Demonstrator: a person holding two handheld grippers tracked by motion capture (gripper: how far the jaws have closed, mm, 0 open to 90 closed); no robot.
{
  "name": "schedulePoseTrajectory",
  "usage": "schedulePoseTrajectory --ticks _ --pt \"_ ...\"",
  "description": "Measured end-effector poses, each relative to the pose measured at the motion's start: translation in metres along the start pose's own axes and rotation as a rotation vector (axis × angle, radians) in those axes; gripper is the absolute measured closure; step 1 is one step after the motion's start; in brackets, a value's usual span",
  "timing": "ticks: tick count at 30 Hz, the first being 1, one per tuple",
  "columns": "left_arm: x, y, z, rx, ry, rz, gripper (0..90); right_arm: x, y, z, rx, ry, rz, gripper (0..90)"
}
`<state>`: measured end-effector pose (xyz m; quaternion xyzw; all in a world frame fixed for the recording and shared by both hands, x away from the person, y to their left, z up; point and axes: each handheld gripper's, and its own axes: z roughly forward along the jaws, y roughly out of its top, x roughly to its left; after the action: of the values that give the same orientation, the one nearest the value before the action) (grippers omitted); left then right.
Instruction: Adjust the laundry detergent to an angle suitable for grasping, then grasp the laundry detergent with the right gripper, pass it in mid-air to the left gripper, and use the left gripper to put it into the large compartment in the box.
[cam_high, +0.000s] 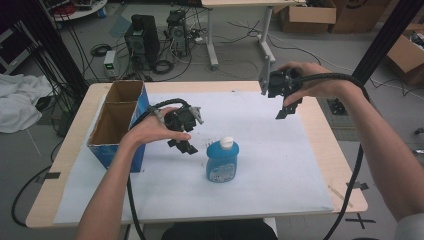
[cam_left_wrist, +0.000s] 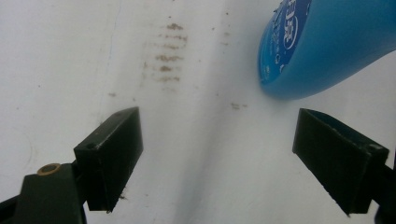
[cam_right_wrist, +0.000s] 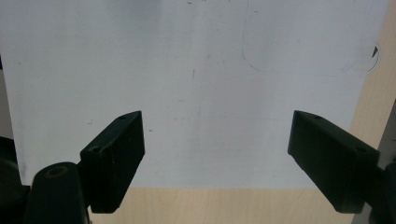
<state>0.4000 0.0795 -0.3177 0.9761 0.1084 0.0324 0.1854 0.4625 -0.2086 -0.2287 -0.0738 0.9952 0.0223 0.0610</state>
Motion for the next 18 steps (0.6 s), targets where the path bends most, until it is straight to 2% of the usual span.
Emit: schedulePoseTrajectory --ticks 6,11,18 --pt "0.0 0.002 -0.004 -0.007 0.014 0.005 16.7 0.003 0.0 -0.003 -0.028 -0.001 0.004 18.7" --pt "-0.001 0.003 -0.003 -0.004 0.005 0.01 16.7 0.005 -0.003 -0.003 -0.034 0.0 0.016 18.8" --pt "-0.001 0.004 -0.004 -0.007 0.006 0.011 16.7 0.017 -0.003 -0.003 -0.103 -0.003 0.028 18.6"
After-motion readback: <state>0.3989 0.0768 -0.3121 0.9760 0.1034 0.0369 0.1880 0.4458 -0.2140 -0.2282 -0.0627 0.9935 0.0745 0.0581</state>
